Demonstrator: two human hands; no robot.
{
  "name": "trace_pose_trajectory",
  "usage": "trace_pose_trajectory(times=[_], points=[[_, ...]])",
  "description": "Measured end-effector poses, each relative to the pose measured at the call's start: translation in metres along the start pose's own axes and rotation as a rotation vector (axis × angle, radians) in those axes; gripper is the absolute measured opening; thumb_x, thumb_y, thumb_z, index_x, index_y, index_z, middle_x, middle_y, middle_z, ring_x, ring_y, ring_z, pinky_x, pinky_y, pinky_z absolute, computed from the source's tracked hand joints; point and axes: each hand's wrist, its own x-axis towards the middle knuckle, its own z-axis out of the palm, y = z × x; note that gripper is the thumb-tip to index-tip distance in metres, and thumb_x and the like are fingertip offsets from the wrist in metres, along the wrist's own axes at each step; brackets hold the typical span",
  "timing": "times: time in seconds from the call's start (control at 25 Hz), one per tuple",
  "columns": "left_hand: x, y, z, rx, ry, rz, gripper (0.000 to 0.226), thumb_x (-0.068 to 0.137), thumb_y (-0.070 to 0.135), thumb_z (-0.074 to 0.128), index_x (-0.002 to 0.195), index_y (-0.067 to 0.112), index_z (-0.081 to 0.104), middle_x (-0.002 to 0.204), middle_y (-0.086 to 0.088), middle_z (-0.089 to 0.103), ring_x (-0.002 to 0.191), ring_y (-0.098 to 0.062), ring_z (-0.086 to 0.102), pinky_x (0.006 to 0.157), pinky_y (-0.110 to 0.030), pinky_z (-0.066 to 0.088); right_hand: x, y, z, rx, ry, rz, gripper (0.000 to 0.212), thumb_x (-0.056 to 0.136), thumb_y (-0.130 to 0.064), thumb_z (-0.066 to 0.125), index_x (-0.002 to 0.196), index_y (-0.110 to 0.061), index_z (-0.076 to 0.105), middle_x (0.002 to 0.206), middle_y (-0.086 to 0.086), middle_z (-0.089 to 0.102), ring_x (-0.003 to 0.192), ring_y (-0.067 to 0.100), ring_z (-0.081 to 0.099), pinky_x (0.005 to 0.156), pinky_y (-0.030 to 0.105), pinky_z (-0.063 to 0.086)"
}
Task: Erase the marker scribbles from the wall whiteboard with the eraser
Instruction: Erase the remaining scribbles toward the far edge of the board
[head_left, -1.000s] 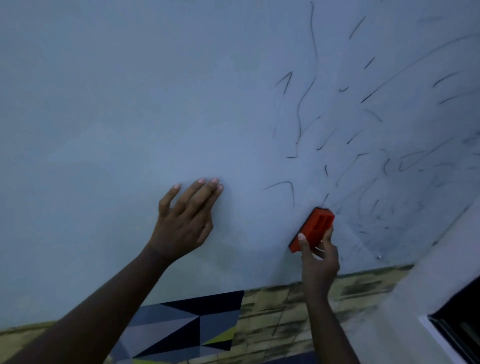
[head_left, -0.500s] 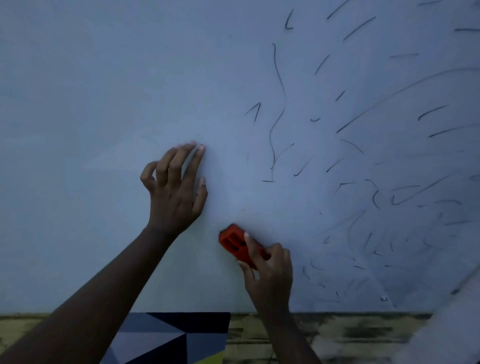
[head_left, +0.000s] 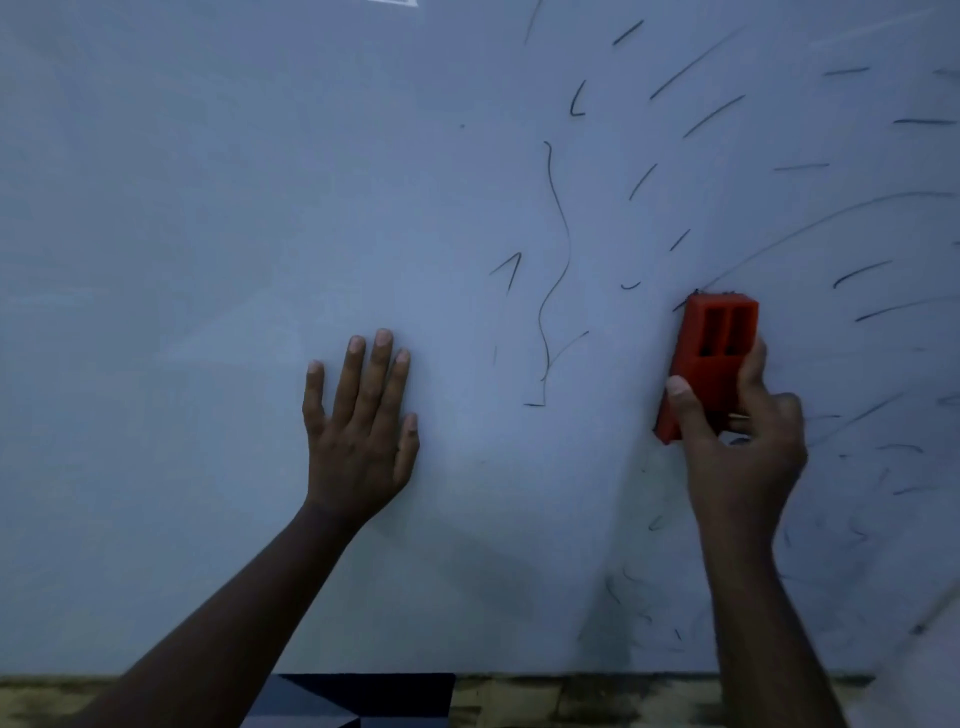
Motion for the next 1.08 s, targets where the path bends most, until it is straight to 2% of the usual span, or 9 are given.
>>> trace_pose_trajectory(times=[0.04,0.08,0.16,0.36,0.56,0.68,0.88,1.0,1.08], points=[[-0.001,-0.001,0.001,-0.003,0.002,-0.002,0.066,0.109,0.030,0.039,0.169,0.006,0.021,0.178,-0.012,0.012,0.165,-0.033,0.015,0.131,-0.060,0.009,-0.003,-0.005,0.002,0.008,0.000,-0.008,0.080,0.086,-0.056,0.073,0.156,-0.034,0.039,0.101,0.003,0.045,0.087,0.023,0.057,0.076,0.013,0.046],[-0.001,-0.001,0.002,-0.006,0.003,-0.004,0.066,0.109,0.030,0.039,0.169,0.006,0.021,0.178,-0.012,0.012,0.165,-0.033,0.015,0.131,-0.060,0.009,-0.011,-0.010,0.007,-0.006,-0.012,-0.033,0.080,0.087,-0.050,0.076,0.155,-0.034,0.038,0.100,0.004,0.044,0.084,0.026,0.055,0.074,0.015,0.047],[0.000,-0.001,0.002,-0.014,0.008,0.000,0.067,0.109,0.030,0.039,0.169,0.007,0.021,0.178,-0.012,0.012,0.165,-0.032,0.015,0.131,-0.060,0.008,-0.037,-0.018,0.022,-0.070,-0.078,-0.126,0.082,0.084,-0.042,0.079,0.155,-0.032,0.038,0.096,0.003,0.042,0.081,0.030,0.051,0.069,0.032,0.049],[-0.002,-0.002,0.002,-0.033,-0.001,0.008,0.071,0.108,0.033,0.042,0.170,0.009,0.017,0.179,-0.011,0.009,0.165,-0.031,0.013,0.132,-0.059,0.008,-0.123,-0.015,0.058,-0.278,-0.325,-0.485,0.082,0.085,-0.045,0.076,0.157,-0.035,0.038,0.094,0.003,0.042,0.083,0.020,0.039,0.064,0.034,0.041],[-0.003,-0.002,0.003,-0.026,-0.006,0.010,0.069,0.110,0.035,0.040,0.170,0.009,0.019,0.179,-0.012,0.012,0.165,-0.031,0.016,0.132,-0.058,0.008,-0.102,-0.018,0.060,-0.336,-0.295,-0.719,0.074,0.083,-0.045,0.077,0.151,-0.034,0.050,0.096,0.005,0.048,0.085,0.028,0.050,0.083,0.042,0.034],[-0.005,-0.002,0.004,-0.015,-0.003,0.016,0.068,0.109,0.034,0.041,0.169,0.009,0.021,0.178,-0.012,0.015,0.164,-0.031,0.018,0.132,-0.058,0.010,-0.043,-0.036,0.053,-0.313,-0.129,-0.682,0.071,0.086,-0.042,0.073,0.151,-0.025,0.051,0.104,0.011,0.051,0.091,0.031,0.050,0.082,0.042,0.034],[-0.005,-0.001,0.002,-0.001,-0.011,0.011,0.070,0.108,0.034,0.043,0.170,0.010,0.020,0.178,-0.011,0.014,0.165,-0.031,0.017,0.132,-0.058,0.010,0.040,-0.059,0.031,-0.190,0.100,-0.376,0.074,0.096,-0.048,0.065,0.158,-0.016,0.038,0.107,0.016,0.047,0.093,0.027,0.046,0.079,0.043,0.050],[-0.002,0.000,0.000,-0.002,-0.015,0.007,0.071,0.106,0.033,0.044,0.170,0.011,0.021,0.179,-0.010,0.013,0.165,-0.029,0.016,0.132,-0.057,0.010,0.022,-0.062,0.039,-0.165,0.076,-0.438,0.074,0.092,-0.042,0.070,0.155,-0.015,0.045,0.101,0.015,0.046,0.090,0.028,0.045,0.076,0.034,0.041],[0.001,0.001,-0.005,-0.013,-0.011,0.003,0.071,0.105,0.033,0.046,0.169,0.012,0.024,0.178,-0.008,0.015,0.165,-0.027,0.018,0.132,-0.055,0.013,-0.007,-0.061,0.048,-0.174,-0.050,-0.582,0.073,0.087,-0.039,0.073,0.152,-0.016,0.049,0.096,0.011,0.044,0.086,0.027,0.042,0.073,0.033,0.036]])
